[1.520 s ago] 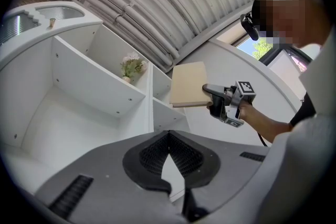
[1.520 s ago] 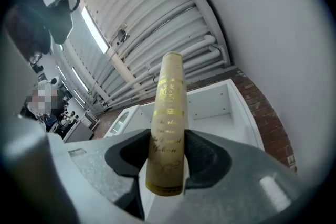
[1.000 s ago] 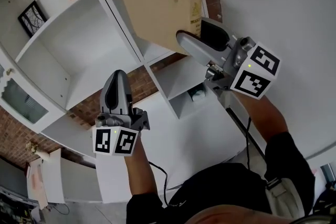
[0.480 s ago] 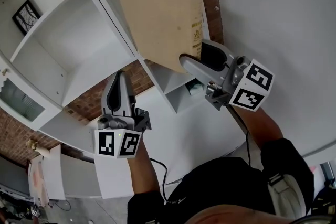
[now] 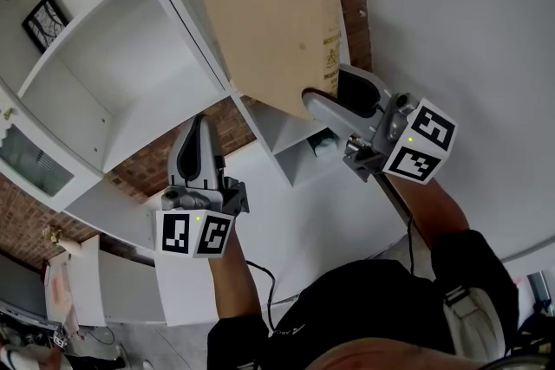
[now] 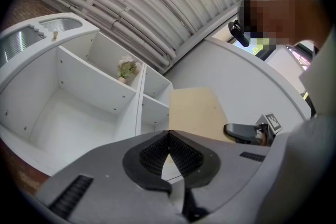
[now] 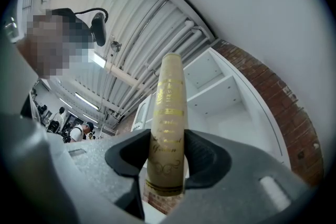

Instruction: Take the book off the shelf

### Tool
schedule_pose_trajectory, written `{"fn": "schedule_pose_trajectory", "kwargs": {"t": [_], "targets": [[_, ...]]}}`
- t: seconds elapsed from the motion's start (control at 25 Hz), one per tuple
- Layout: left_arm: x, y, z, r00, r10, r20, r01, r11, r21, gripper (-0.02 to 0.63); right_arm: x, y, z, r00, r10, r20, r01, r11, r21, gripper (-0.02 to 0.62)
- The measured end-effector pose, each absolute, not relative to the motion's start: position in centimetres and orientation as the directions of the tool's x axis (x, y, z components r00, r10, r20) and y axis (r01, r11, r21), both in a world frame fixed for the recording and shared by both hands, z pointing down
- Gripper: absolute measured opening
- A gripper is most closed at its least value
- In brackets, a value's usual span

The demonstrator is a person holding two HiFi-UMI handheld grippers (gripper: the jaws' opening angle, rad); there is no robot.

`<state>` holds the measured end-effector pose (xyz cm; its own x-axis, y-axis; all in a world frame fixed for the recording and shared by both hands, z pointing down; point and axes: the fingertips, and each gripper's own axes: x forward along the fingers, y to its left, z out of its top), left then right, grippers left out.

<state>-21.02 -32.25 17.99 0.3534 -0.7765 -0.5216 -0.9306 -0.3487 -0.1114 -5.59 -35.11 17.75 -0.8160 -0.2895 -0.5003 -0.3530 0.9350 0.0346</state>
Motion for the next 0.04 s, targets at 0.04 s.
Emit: {"fn": "schedule_pose_trajectory", "kwargs": {"t": [0.04], "targets": [[-21.00, -32.22, 18.00, 0.354, -0.777, -0.521, -0.930, -0.350, -0.112, -0.002, -5.54, -35.08, 17.78, -0.816, -0.291, -0.500, -0.354, 0.935, 0.033, 0.195]]}}
